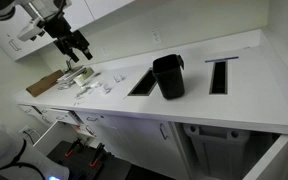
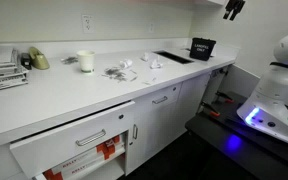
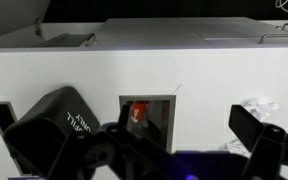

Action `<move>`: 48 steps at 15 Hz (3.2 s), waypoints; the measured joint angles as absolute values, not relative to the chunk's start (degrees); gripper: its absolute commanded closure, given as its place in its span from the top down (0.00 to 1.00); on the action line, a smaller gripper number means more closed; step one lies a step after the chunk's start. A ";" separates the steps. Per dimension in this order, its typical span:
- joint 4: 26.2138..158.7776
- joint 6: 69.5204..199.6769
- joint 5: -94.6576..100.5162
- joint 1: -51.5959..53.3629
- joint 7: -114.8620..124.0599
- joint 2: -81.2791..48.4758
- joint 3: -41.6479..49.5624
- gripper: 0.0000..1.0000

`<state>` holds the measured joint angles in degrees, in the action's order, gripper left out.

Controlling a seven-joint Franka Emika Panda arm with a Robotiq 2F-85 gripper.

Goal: Put the white paper closest to you in the black bin

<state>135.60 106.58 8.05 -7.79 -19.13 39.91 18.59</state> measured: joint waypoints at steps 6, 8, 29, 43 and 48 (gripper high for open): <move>135.59 106.58 8.05 -7.79 -19.13 39.92 18.78 1.00; 135.68 106.59 7.69 -7.76 -19.13 39.89 18.74 1.00; 148.32 150.86 -9.32 5.75 -8.61 14.27 2.32 1.00; 141.35 156.06 -17.34 6.47 -6.34 0.51 -0.85 1.00; 137.29 157.30 -18.99 6.50 -2.69 -3.75 -2.94 1.00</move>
